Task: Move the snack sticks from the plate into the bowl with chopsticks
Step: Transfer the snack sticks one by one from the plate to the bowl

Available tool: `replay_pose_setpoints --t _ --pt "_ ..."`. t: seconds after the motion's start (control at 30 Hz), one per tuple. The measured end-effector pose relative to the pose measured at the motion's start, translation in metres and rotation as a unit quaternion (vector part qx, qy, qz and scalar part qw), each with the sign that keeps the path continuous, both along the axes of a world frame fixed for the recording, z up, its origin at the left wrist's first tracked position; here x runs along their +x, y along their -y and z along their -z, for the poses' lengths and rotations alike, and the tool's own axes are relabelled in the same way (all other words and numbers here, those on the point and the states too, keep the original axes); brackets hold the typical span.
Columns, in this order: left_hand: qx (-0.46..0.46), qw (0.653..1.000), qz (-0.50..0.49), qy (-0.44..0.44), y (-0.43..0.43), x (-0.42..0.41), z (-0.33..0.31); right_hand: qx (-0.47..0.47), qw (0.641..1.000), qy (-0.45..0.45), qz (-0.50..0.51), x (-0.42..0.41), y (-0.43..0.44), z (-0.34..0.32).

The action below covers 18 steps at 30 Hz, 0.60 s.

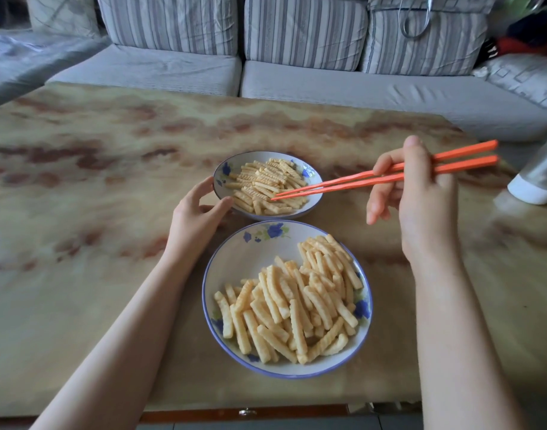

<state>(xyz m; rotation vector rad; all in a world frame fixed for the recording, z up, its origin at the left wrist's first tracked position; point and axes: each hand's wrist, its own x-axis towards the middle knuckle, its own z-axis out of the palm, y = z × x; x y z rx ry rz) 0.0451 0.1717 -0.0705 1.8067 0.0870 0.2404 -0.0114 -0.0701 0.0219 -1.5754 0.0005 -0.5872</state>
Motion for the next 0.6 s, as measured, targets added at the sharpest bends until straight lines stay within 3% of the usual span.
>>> replay_pose_setpoints --t 0.6 --pt "-0.001 1.0 0.005 0.006 0.0 0.0 0.0 -0.147 0.984 -0.066 -0.082 -0.032 0.027 -0.028"
